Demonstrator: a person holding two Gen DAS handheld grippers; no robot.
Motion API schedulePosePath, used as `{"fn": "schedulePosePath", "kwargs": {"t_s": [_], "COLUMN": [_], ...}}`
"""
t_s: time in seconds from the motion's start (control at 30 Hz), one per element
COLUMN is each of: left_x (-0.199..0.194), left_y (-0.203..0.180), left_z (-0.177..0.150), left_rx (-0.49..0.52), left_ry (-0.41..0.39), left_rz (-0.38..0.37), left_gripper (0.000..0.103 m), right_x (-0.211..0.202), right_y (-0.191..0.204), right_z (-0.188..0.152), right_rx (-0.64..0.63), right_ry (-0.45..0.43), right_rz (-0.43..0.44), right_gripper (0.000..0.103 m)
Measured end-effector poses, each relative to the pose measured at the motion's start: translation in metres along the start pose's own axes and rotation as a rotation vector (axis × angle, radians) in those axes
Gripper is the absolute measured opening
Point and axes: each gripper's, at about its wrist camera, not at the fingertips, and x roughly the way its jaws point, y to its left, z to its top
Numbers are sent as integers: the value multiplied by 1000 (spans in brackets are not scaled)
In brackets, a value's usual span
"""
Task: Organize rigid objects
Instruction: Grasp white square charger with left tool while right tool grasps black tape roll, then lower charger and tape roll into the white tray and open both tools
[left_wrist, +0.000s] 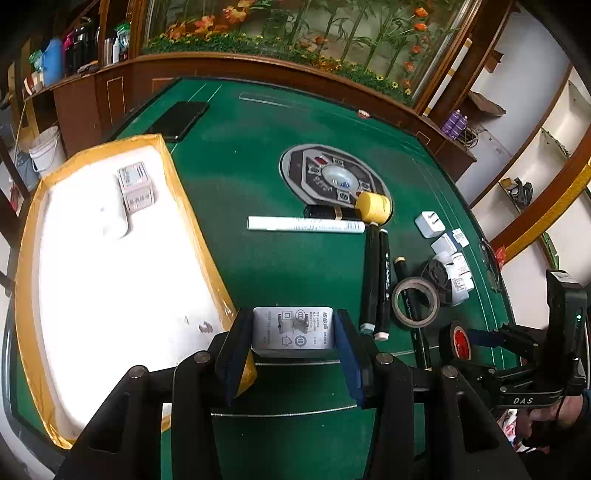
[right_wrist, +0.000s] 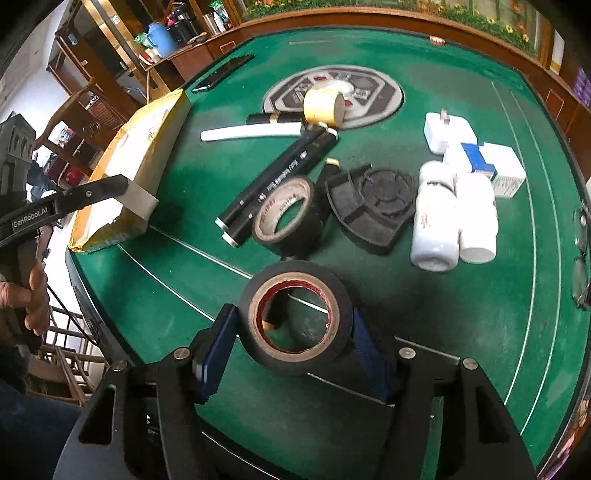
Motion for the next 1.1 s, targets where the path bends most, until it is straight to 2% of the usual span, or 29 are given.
{"fn": "schedulePosePath", "kwargs": {"t_s": [0.3,0.57,0.73,0.9,1.1], "left_x": [-27,-55,-60,-44,-22], "left_y": [13,64,101,133,161], "left_z": [12,13,12,16,28], "left_rx": [-25,-98,-142,-174,-185], "left_ry": [-69,-108,-94,-44,5], "left_rz": [-6,71,115,130,143], "left_gripper": [48,48,48,48,48], "right_x": [-16,-12,-2,17,62], "right_y": [15,77,130,185,225], "right_z": [16,53,78,105,130], "right_rx": [-35,-164,-275,-369,-427], "right_ry": [-54,-74,-79,-91,-67], "right_rz": [48,137,179,198,157], "right_gripper": [62,62,62,62,62]}}
